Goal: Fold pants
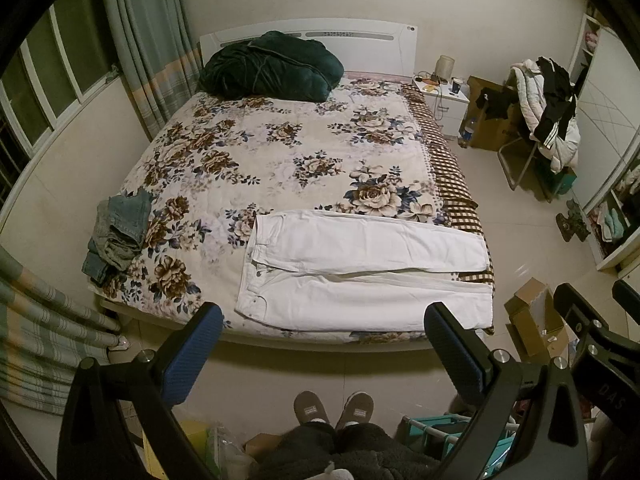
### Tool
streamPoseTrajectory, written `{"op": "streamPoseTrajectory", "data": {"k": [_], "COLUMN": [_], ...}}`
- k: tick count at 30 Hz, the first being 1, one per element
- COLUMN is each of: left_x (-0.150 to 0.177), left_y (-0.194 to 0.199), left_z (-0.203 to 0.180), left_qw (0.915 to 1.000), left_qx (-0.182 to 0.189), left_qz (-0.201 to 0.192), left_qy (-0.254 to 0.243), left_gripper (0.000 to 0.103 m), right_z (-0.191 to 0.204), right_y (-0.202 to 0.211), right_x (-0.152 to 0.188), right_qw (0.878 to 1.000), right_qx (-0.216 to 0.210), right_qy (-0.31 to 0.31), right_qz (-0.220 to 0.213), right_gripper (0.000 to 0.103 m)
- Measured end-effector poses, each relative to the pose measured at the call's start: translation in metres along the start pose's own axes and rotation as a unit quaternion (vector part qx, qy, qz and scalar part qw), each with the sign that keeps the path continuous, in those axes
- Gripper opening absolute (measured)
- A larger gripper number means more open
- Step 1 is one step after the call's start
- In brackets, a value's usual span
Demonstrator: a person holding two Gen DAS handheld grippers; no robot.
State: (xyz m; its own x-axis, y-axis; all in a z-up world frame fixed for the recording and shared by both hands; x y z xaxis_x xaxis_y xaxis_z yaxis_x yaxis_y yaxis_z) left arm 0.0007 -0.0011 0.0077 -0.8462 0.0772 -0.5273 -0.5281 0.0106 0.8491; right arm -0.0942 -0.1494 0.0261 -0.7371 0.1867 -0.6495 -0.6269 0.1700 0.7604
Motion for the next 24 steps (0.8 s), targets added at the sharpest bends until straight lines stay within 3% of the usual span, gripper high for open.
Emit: {"op": "streamPoseTrajectory", "data": {"k": [21, 24], "left_x": [0.000, 0.001], "left_y": [0.001, 0.001], "left_z": [0.002, 0.002], "left_qw": [1.0000, 1.0000], "left_qx": [0.002, 0.002], "left_qz": [0.000, 0.000], "left_qy": [0.000, 0.001], "left_gripper": [0.103, 0.103], "right_z": [0.000, -0.001], "right_y": [0.005, 0.017], "right_x": [-0.007, -0.020], "right_qw": [1.000, 1.000], "right_qx": [-0.001, -0.002], "right_qy": [0.000, 0.000], "right_qz": [0.000, 0.000], "right_gripper": [0.103, 0.103]}}
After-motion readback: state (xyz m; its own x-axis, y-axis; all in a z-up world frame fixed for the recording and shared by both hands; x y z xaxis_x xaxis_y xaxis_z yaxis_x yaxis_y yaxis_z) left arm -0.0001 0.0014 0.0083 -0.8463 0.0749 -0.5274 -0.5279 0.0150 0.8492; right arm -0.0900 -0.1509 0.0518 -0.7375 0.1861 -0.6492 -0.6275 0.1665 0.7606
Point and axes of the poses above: each gripper's, at about its wrist camera, not at the fingertips, and y roughly against the way its jaws point, z to its left, x to its underside, the point moved 1 cm from there along -y, roughly the way its jaws point, and after that the axes turned 1 degree about -x, right-handed, at the moved point
